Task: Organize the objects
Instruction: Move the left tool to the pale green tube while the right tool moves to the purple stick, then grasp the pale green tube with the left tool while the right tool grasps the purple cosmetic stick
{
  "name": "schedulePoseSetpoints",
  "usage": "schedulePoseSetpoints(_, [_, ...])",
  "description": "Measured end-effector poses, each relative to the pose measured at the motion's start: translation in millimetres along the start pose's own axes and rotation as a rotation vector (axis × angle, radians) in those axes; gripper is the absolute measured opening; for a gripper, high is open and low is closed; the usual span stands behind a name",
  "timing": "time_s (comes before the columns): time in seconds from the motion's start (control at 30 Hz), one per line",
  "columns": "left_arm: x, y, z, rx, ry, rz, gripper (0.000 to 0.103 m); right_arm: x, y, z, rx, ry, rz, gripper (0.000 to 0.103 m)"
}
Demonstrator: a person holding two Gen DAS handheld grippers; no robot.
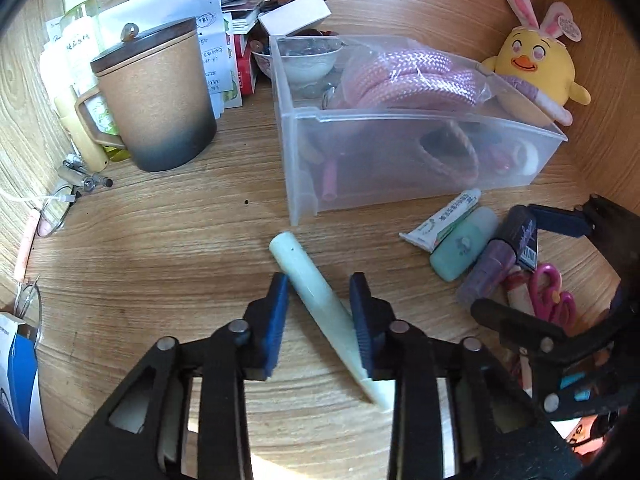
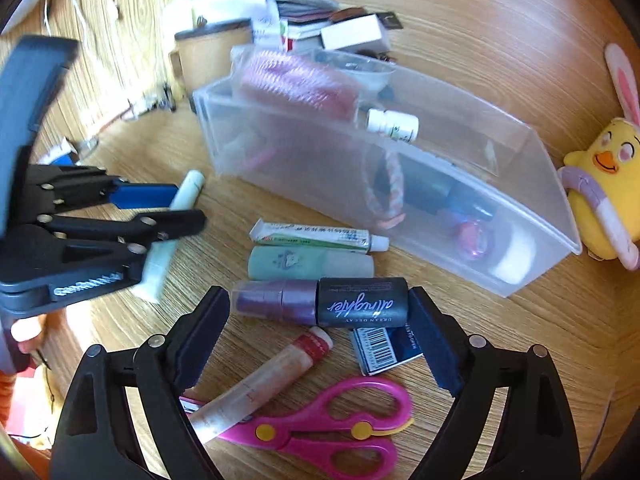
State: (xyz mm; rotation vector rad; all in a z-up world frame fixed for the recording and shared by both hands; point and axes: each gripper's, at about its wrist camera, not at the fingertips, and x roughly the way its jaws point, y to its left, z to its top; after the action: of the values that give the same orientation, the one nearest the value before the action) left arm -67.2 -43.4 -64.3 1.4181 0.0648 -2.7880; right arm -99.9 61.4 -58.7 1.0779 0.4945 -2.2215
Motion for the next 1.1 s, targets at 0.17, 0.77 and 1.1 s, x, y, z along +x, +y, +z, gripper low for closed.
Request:
schedulePoseSetpoints(0.17, [-10, 2, -14, 0.009, -0.013, -0.004, 0.015, 5, -3, 0, 0.016, 0.013, -0.001, 0.088])
schedulePoseSetpoints(0.77, [-68, -9, 5, 0.017, -0.193, -0.066, 0.015, -42, -22, 1, 0.087, -0.137, 0.003, 0.088])
schedulePoseSetpoints(1.1, [-104, -5, 42, -0.002, -0.342, -0.044, 0.015, -83, -51, 20, 0.158, -0.275, -0.024, 0.088])
